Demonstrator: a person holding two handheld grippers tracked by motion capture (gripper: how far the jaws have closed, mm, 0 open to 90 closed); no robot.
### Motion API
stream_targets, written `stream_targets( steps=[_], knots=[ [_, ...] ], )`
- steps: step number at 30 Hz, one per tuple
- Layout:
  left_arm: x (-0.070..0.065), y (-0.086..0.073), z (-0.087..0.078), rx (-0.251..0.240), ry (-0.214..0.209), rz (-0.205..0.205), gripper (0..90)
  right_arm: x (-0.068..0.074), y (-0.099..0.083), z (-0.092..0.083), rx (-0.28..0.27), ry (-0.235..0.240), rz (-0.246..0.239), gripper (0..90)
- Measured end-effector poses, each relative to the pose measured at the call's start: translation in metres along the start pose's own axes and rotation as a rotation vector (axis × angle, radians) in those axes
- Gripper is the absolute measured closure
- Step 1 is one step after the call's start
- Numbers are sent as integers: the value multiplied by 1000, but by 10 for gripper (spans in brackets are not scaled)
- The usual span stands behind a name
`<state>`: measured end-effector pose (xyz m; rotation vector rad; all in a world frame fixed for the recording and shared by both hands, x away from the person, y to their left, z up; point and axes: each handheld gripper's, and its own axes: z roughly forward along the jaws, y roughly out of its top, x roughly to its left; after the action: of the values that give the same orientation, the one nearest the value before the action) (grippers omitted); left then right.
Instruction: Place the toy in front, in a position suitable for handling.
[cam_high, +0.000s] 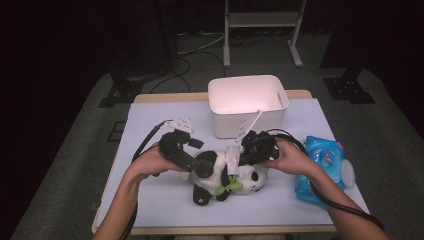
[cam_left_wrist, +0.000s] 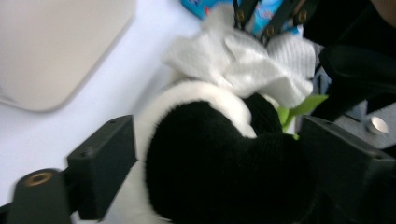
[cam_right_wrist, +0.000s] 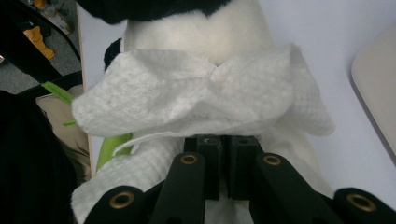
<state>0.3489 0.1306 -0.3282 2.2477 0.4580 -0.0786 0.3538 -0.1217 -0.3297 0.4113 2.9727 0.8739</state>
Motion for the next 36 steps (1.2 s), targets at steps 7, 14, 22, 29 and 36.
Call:
stream_targets(
  steps=[7,14,22,29,36],
  knots=[
    [1,-11,13,-5,-5,-19,117,8,6,2,49,-23,-29,855],
    [-4,-17,18,1,24,14,155,10,12,3,65,-30,-35,853],
    [-7,-22,17,-17,34,31,172,9,22,-6,56,-36,-39,852],
    [-10,-24,16,-22,35,38,172,0,5,-22,18,-43,6,852],
    [-13,-23,15,-16,39,47,172,-5,-16,-33,4,-54,46,852]
  ],
)
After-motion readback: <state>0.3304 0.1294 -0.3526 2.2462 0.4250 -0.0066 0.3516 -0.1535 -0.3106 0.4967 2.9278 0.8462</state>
